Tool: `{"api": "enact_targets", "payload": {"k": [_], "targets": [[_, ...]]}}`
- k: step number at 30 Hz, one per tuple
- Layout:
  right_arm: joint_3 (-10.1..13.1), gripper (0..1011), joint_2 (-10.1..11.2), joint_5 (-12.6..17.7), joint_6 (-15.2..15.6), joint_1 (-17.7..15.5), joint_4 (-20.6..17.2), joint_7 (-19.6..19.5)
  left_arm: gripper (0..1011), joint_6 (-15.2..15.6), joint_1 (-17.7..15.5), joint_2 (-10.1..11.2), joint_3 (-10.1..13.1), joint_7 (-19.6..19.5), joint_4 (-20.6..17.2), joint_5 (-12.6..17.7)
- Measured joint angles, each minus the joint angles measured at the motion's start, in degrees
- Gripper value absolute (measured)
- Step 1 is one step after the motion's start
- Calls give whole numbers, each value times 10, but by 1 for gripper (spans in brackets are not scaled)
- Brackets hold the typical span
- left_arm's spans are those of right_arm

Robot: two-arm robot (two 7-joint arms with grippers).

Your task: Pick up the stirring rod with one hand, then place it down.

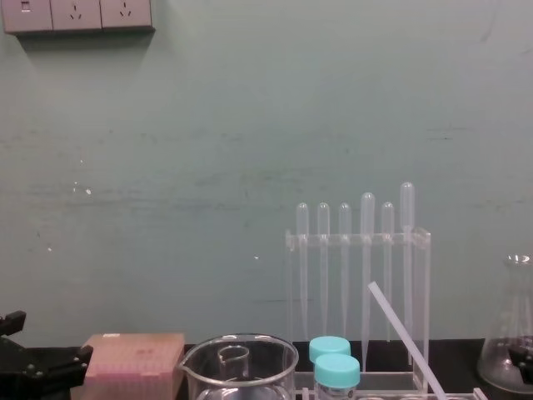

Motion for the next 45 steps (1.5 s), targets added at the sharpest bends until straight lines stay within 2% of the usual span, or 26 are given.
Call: {"api": "enact_targets", "payload": {"k": [40, 45], "targets": [[0, 1003, 0, 0, 0, 0, 0, 0, 1000, 0, 0, 0, 0, 0, 0, 0], [14, 1003, -6, -6, -3, -2, -1, -8, 1000, 0, 0, 0, 0, 0, 0, 0]]}}
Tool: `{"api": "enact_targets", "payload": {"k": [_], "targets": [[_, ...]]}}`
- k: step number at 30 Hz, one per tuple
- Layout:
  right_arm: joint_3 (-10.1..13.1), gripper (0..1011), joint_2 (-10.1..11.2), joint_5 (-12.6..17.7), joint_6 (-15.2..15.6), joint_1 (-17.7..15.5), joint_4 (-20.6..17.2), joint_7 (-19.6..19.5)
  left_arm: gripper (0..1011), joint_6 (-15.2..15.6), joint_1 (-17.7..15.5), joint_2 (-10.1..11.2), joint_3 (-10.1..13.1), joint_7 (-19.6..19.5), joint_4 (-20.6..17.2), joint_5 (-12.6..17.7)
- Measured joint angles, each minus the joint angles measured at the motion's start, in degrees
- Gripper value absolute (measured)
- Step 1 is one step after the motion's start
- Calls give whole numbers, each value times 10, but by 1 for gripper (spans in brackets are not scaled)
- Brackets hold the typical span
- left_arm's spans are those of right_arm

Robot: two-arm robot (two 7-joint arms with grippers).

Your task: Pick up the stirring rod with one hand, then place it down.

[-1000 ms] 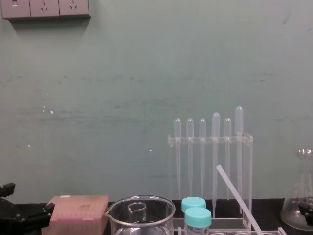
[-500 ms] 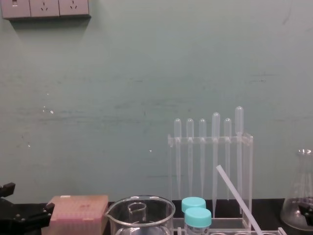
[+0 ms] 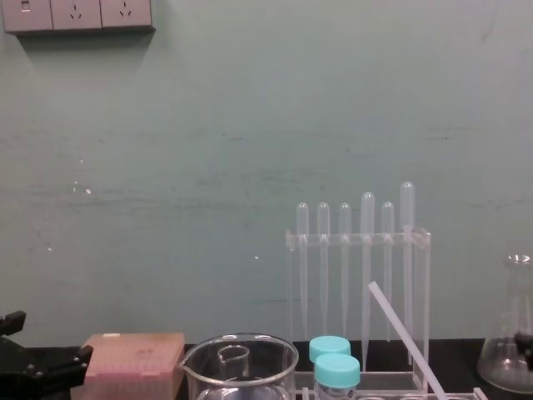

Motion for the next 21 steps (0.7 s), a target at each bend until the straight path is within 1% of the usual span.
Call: {"api": "enact_targets", "payload": {"k": [2, 4, 5, 6, 7, 8, 9, 10, 11, 12, 15, 16, 17, 18, 19, 20, 21], "targets": [[10, 1003, -4, -6, -13, -2, -5, -12, 1000, 0, 0, 0, 0, 0, 0, 0], [15, 1003, -7, -14, -27, -4, -9, -20, 1000, 0, 0, 0, 0, 0, 0, 0], [16, 1003, -8, -18, -37, -4, -11, -23, 1000, 0, 0, 0, 0, 0, 0, 0], [19, 1003, -10, -27, -58, -4, -16, -26, 1000, 0, 0, 0, 0, 0, 0, 0], [19, 1003, -10, -31, -66, -4, -18, -26, 1000, 0, 0, 0, 0, 0, 0, 0], [18, 1003, -11, -39, -87, -2, -22, -23, 1000, 0, 0, 0, 0, 0, 0, 0], [18, 1003, -11, -39, -87, -2, -22, -23, 1000, 0, 0, 0, 0, 0, 0, 0], [15, 1003, -11, -44, -104, 3, -25, -12, 1000, 0, 0, 0, 0, 0, 0, 0], [13, 1003, -11, -45, -112, 5, -26, -4, 1000, 0, 0, 0, 0, 0, 0, 0], [8, 1003, -12, -45, -125, 11, -27, 15, 1000, 0, 0, 0, 0, 0, 0, 0], [-2, 1003, -11, -38, -142, 20, -29, 52, 1000, 0, 0, 0, 0, 0, 0, 0], [-9, 1003, -11, -30, -151, 25, -29, 76, 1000, 0, 0, 0, 0, 0, 0, 0], [-9, 1003, -11, -30, -151, 25, -29, 76, 1000, 0, 0, 0, 0, 0, 0, 0], [-17, 1003, -11, -23, -158, 30, -29, 101, 1000, 0, 0, 0, 0, 0, 0, 0], [-20, 1003, -11, -20, -161, 32, -29, 114, 1000, 0, 0, 0, 0, 0, 0, 0], [-26, 1003, -11, -13, -166, 35, -29, 135, 1000, 0, 0, 0, 0, 0, 0, 0], [-28, 1003, -11, -9, -168, 36, -29, 145, 1000, 0, 0, 0, 0, 0, 0, 0]]}}
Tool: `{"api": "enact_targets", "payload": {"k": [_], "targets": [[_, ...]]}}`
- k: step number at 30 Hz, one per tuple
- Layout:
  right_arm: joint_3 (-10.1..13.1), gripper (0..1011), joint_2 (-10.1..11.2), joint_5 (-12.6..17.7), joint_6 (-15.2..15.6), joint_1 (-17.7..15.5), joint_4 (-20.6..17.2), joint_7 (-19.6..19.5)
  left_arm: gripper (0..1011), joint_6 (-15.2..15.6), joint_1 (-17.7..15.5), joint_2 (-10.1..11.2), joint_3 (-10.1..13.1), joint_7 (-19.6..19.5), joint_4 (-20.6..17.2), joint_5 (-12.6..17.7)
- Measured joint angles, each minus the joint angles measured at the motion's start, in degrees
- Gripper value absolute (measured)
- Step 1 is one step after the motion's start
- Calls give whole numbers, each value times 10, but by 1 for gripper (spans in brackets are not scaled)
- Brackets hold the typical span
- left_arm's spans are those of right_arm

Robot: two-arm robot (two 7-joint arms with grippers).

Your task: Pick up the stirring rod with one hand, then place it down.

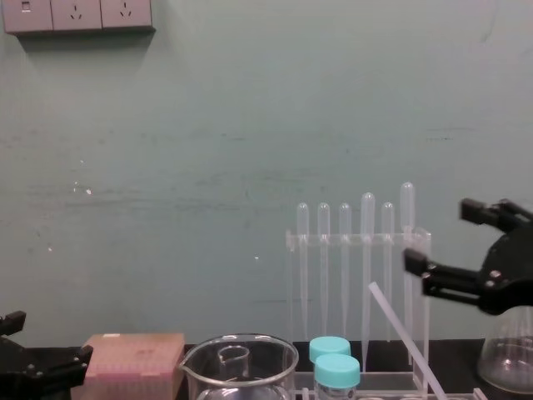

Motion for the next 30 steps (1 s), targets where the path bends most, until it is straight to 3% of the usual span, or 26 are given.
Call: {"api": "enact_targets", "payload": {"k": [4, 7, 11, 18, 19, 24, 30], "targets": [[-11, 1003, 1, 29, 6, 7, 2, 55, 1000, 0, 0, 0, 0, 0, 0, 0], [-16, 1003, 1, 71, 33, 16, 9, 104, 1000, 0, 0, 0, 0, 0, 0, 0], [-15, 1003, -3, 144, 102, 32, 25, 171, 1000, 0, 0, 0, 0, 0, 0, 0], [-10, 1003, -15, 217, 208, 58, 56, 238, 1000, 0, 0, 0, 0, 0, 0, 0], [-10, 1003, -15, 217, 208, 58, 56, 238, 1000, 0, 0, 0, 0, 0, 0, 0], [-10, 1003, -23, 239, 267, 73, 74, 258, 1000, 0, 0, 0, 0, 0, 0, 0], [-18, 1003, -25, 243, 302, 84, 83, 259, 1000, 0, 0, 0, 0, 0, 0, 0]]}}
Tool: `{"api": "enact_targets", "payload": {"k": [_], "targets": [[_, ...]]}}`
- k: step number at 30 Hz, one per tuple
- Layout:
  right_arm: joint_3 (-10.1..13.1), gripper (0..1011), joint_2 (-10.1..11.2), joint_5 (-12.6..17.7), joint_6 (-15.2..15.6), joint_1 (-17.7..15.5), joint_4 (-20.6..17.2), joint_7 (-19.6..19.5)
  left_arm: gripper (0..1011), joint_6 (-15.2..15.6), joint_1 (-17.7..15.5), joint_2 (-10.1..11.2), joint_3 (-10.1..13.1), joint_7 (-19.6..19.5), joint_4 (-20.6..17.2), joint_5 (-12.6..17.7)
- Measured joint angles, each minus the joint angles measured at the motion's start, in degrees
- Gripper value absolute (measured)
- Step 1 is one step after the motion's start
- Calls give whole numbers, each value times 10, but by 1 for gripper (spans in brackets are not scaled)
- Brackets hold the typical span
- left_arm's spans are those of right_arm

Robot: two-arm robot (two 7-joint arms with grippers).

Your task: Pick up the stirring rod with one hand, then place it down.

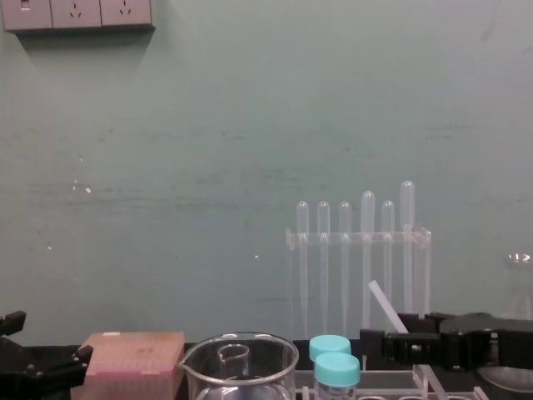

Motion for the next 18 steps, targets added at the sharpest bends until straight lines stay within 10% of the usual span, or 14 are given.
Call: {"api": "enact_targets", "payload": {"k": [18], "targets": [[-3, 997, 0, 0, 8, 2, 1, -7, 1000, 0, 0, 0, 0, 0, 0, 0]]}}
